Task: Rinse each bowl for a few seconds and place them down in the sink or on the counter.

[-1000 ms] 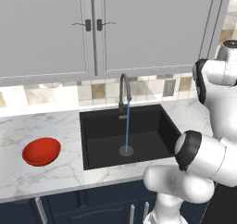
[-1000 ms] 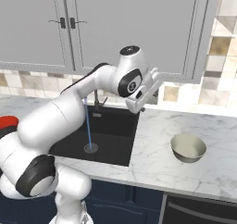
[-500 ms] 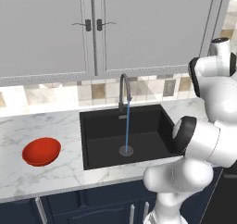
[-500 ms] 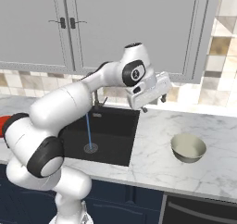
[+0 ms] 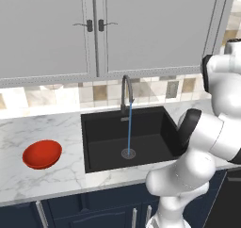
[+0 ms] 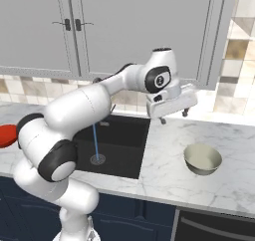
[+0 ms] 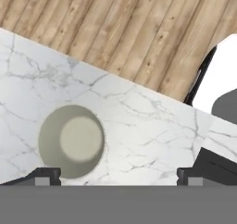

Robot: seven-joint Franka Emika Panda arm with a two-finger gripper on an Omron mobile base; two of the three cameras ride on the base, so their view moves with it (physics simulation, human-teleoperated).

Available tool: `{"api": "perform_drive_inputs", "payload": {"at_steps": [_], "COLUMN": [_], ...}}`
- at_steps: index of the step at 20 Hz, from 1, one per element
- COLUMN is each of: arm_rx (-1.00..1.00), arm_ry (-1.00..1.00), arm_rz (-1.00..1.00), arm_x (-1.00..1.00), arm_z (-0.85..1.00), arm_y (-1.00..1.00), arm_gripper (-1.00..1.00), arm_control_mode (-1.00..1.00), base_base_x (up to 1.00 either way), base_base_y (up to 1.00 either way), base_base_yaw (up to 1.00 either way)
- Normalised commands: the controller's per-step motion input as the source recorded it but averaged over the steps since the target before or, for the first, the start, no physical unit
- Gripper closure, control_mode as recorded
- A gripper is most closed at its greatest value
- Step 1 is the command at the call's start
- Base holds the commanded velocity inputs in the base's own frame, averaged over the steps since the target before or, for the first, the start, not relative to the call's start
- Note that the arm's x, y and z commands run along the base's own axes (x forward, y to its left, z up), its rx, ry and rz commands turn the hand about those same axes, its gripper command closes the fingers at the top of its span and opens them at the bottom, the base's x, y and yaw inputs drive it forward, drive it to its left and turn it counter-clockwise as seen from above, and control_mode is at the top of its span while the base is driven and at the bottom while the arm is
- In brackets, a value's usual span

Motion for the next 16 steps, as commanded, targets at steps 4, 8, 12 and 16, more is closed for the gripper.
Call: {"api": "perform_drive_inputs", "payload": {"at_steps": [4, 8, 12, 16], "arm_rx": [0.07, 0.04, 0.01, 0.00], "arm_ry": [-0.02, -0.04, -0.02, -0.05], "arm_rz": [-0.02, -0.01, 0.00, 0.00], "arm_x": [-0.06, 0.00, 0.00, 0.00], "arm_z": [-0.16, -0.19, -0.23, -0.24], "arm_y": [-0.18, -0.16, -0.13, -0.04], "arm_gripper": [-1.00, -1.00, -1.00, -1.00], "arm_control_mode": [-1.00, -1.00, -1.00, -1.00], "base_base_x": [0.00, 0.00, 0.00, 0.00], "base_base_y": [0.00, 0.00, 0.00, 0.00], "base_base_yaw": [0.00, 0.00, 0.00, 0.00]}}
